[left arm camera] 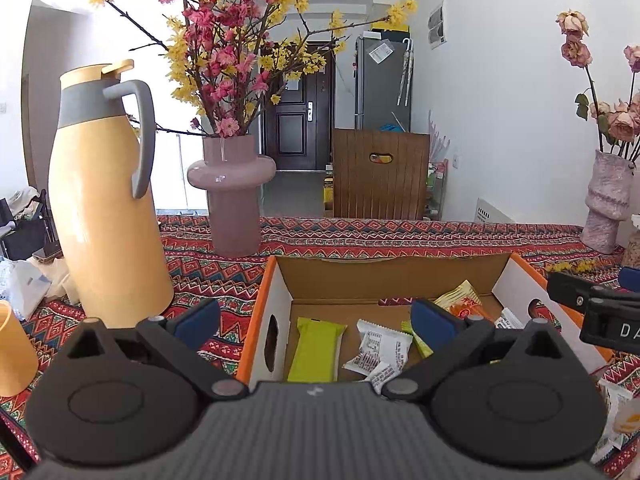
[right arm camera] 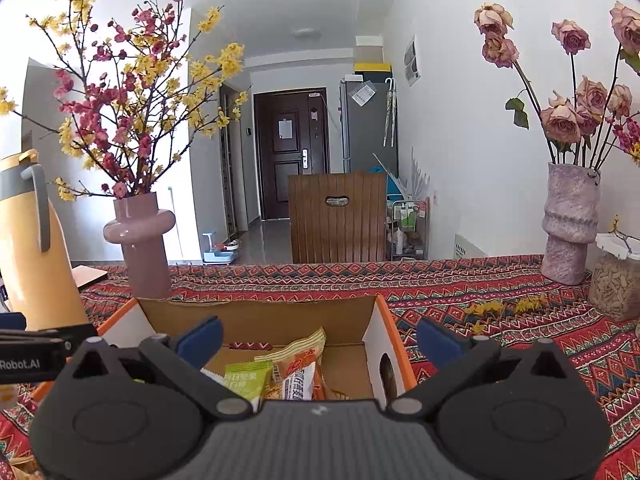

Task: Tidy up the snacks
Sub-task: 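Withdraw both grippers from the box back toward the snack pile, then grasp the red-and-white wrapped bar pack with the right gripper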

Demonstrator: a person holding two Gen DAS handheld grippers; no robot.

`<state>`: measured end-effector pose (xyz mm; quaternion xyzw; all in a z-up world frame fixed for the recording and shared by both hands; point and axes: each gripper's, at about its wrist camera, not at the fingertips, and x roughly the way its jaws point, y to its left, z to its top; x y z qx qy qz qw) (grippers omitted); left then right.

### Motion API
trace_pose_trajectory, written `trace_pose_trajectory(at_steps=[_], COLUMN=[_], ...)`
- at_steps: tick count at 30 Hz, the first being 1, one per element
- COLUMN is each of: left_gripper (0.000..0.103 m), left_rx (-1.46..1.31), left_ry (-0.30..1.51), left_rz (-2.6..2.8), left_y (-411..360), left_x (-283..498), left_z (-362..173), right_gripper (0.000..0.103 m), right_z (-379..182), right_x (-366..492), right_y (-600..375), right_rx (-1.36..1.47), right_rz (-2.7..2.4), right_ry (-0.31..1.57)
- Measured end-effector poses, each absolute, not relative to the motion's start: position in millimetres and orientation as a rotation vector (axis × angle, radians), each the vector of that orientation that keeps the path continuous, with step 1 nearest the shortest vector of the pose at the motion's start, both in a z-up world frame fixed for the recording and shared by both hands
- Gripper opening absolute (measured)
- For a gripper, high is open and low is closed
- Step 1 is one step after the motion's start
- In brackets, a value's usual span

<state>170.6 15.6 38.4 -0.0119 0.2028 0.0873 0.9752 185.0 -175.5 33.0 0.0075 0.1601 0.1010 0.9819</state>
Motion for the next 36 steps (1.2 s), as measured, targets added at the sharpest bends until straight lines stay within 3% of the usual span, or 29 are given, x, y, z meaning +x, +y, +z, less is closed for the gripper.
trace_pose_trajectory(at_steps=[22, 36], left_gripper=[0.103, 0.103], left_rx=[-0.051, -0.087], left_ry=[0.502, 0.585], left_rz=[0.128, 0.115], left_y=[47.9, 63.2], left_x=[50.0, 16.9], left_z=[9.3, -19.3], right_gripper=[0.103, 0.103], right_z=[-6.3, -41.7], right_x=[56.1, 24.7], right_y=[-171.8, -162.6], right_rx=[0.001, 0.0], right_rz=[0.299, 0.35], right_ry=[0.458, 0.564])
